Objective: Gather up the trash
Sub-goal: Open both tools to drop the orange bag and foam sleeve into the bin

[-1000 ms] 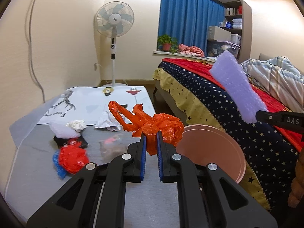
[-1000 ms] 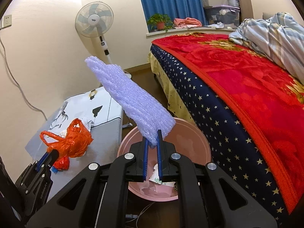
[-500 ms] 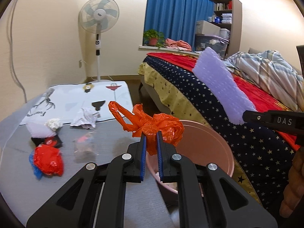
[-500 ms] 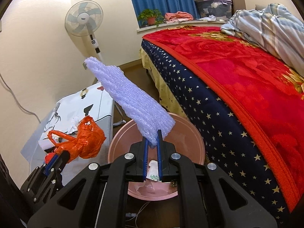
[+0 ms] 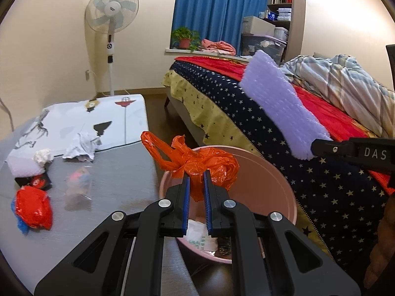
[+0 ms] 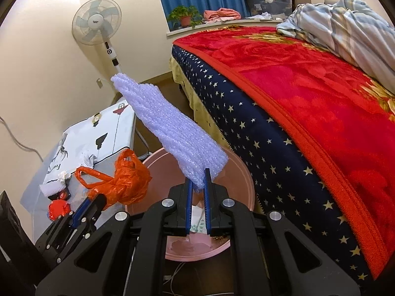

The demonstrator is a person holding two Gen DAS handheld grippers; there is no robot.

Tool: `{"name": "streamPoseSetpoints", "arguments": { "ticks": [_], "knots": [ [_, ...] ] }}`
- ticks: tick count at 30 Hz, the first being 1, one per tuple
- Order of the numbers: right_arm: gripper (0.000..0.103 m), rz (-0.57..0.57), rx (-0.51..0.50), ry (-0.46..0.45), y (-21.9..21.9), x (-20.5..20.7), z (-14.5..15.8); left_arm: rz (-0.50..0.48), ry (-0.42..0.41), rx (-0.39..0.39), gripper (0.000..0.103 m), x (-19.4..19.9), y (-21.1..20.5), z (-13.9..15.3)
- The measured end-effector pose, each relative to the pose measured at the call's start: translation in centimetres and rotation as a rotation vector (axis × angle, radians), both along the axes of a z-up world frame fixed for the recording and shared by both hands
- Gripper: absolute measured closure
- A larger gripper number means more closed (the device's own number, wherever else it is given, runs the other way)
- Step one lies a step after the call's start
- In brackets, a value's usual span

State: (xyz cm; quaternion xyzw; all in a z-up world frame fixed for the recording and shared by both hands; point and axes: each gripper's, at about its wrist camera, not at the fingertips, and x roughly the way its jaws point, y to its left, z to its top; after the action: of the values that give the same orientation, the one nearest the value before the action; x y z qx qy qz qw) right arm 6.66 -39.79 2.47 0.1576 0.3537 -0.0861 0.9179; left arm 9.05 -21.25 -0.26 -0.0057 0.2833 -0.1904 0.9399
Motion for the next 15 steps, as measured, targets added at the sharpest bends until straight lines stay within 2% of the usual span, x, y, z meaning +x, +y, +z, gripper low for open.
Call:
{"name": "streamPoseSetpoints", "arguments": {
  "ticks": [1,3,4,5,7,15],
  "knots": [
    [0.09,-0.002,-0.005,0.006,0.0,0.1,-0.1,-0.02,0.008,-0.012,0.091,0.1,-0.2,-0.1],
    [0.085,-0.012,-0.004,0.018,-0.1,0.2,-0.3,-0.041,0.024,-0.015,0.078,0.3,-0.6,-0.4],
    [0.082,-0.018,0.003,0.02,-0.3,0.2,-0.5,-0.039,0.023,-0.007,0.067,0.2,-0.7,-0.6],
    [0.076,-0.029,0.01,0.02,-0.5,0.1,-0.6,-0.038,0.021,-0.006,0.066,0.1,-0.6,-0.6],
    [0.071,-0.041,0.013,0.016,-0.7,0.0,-0.5,-0.036,0.029,-0.014,0.066,0.0,-0.2,-0.7],
    [0.071,0.02,-0.016,-0.059,1.1,-0.6,0.7,-0.01,-0.009,-0.011,0.066,-1.3,1.9,0.4]
  ]
}}
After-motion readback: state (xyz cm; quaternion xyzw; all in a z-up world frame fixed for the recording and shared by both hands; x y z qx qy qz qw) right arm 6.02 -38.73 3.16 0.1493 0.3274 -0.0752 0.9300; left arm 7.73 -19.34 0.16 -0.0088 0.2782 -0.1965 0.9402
